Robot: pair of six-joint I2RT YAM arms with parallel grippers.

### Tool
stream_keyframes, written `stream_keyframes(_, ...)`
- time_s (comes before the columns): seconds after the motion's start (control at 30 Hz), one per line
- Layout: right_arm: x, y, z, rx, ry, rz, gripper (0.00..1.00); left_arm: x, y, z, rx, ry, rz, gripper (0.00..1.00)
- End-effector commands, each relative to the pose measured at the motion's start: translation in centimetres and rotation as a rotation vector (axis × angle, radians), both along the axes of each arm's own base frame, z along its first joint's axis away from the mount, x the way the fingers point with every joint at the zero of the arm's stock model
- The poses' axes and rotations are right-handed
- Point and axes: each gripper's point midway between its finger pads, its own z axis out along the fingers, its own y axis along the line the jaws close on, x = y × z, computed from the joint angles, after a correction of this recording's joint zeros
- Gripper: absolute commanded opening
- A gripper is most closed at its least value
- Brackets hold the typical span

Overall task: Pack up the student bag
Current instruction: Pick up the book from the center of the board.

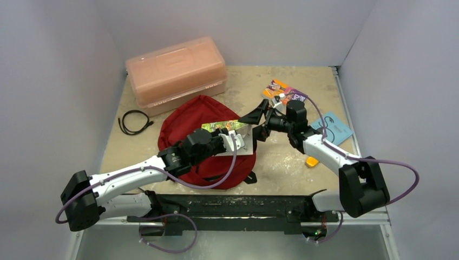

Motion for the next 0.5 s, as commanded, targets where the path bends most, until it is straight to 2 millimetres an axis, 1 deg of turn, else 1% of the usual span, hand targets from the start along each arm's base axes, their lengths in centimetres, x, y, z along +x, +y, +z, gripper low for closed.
stream_keyframes(0.0,-1.0,0.5,1.6,0.064,-0.029,0.043,0.96,1.0,-1.4,3.3,-0.062,-0.136,-0.019,0.00)
stream_keyframes(0.13,-1.6,0.6,1.2,0.116,0.023,0.053,0.87,0.9,-1.7,2.2,-0.034,-0.110,-0.006,0.00)
stream_keyframes(0.17,-1.7,0.6,1.2,0.124,0.029,0.053,0.85,0.9,-1.7,1.8,-0.026,-0.103,-0.006,0.02)
stream_keyframes(0.27,-1.8,0.6,0.9,0.125,0.039,0.050,0.80,0.8,-1.7,0.4,0.001,-0.070,0.001,0.13)
stream_keyframes(0.37,-1.8,0.6,1.1,0.145,0.044,0.056,0.73,0.1,-2.0,-0.4,-0.013,0.003,0.001,0.23)
stream_keyframes(0.4,-1.7,0.6,1.2,0.149,0.040,0.054,0.69,0.0,-2.1,-0.7,-0.024,0.020,0.001,0.26)
stream_keyframes(0.47,-1.5,0.7,1.1,0.152,0.041,0.048,0.57,-0.3,-2.1,-1.3,-0.034,0.043,0.000,0.31)
